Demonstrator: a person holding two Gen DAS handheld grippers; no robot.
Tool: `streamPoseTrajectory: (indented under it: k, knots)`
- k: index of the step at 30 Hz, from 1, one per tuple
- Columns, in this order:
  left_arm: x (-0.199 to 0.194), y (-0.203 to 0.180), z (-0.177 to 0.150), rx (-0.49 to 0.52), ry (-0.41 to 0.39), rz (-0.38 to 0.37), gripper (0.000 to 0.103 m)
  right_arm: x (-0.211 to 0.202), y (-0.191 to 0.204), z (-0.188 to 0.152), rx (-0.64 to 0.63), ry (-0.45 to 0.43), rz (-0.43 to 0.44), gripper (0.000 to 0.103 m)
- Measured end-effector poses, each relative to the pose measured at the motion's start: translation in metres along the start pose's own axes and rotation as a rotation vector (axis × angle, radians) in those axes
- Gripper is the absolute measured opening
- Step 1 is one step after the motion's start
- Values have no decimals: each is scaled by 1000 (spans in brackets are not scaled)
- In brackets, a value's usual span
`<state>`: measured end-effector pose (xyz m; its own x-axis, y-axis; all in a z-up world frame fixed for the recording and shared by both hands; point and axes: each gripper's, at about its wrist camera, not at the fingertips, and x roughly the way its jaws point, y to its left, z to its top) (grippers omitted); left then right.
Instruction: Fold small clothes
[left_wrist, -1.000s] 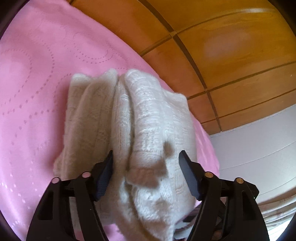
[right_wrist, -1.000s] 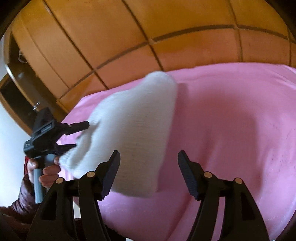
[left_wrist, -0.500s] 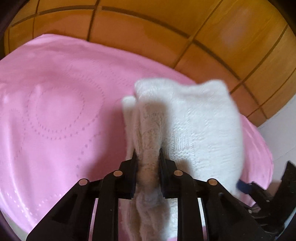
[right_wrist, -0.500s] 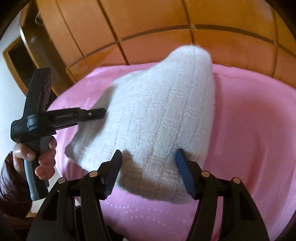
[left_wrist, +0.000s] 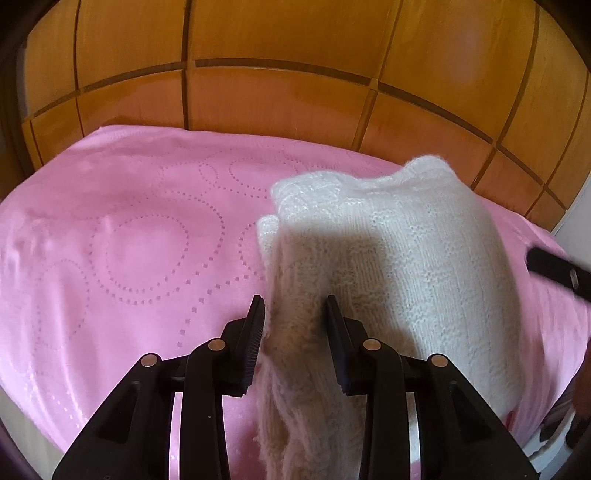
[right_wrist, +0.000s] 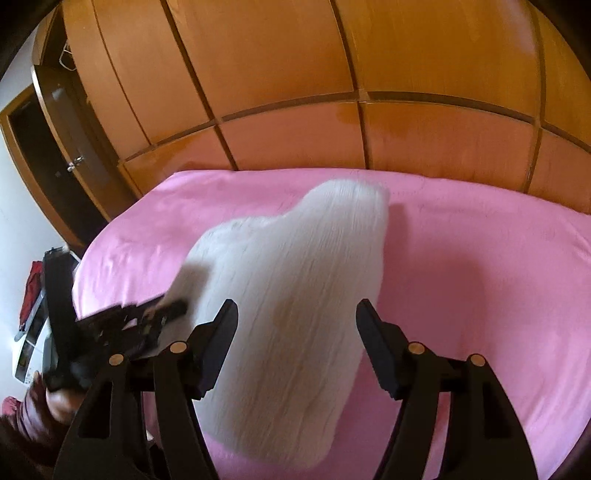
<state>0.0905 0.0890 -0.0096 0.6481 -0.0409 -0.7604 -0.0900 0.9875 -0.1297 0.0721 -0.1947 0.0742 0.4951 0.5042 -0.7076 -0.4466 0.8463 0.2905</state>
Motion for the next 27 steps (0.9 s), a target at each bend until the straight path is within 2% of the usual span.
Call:
streamPoseTrajectory:
  k: [2, 9, 12, 16, 20, 22, 24, 25, 27]
  knots:
    - [0, 0, -1, 5, -5, 8, 36, 10, 3, 13, -11, 7, -10, 66]
    - [1, 0, -3, 1, -10, 4, 36, 57, 5, 42, -6, 82, -7, 68]
    - [2, 0, -5, 6, -11, 8, 36, 83, 0, 44, 2, 125, -35, 69]
    - [6, 2, -7, -4, -7, 2, 36, 112, 0, 41, -4, 143, -80, 76]
    - [9, 6, -9, -20, -4, -5, 36, 103, -1, 40, 8, 102, -68, 79]
    - [9, 7, -10, -26, -7, 4, 43, 92, -2, 37, 7, 79, -76, 80]
    - [8, 10, -10, -41, -4, -5, 43, 78, -5, 34, 28, 50, -66, 84]
    - [9, 11, -10, -44, -2, -8, 43, 71, -8, 31, 44, 39, -58, 89]
    - [9, 13, -9, -44, -1, -8, 43, 58, -18, 22, 87, 30, -38, 90]
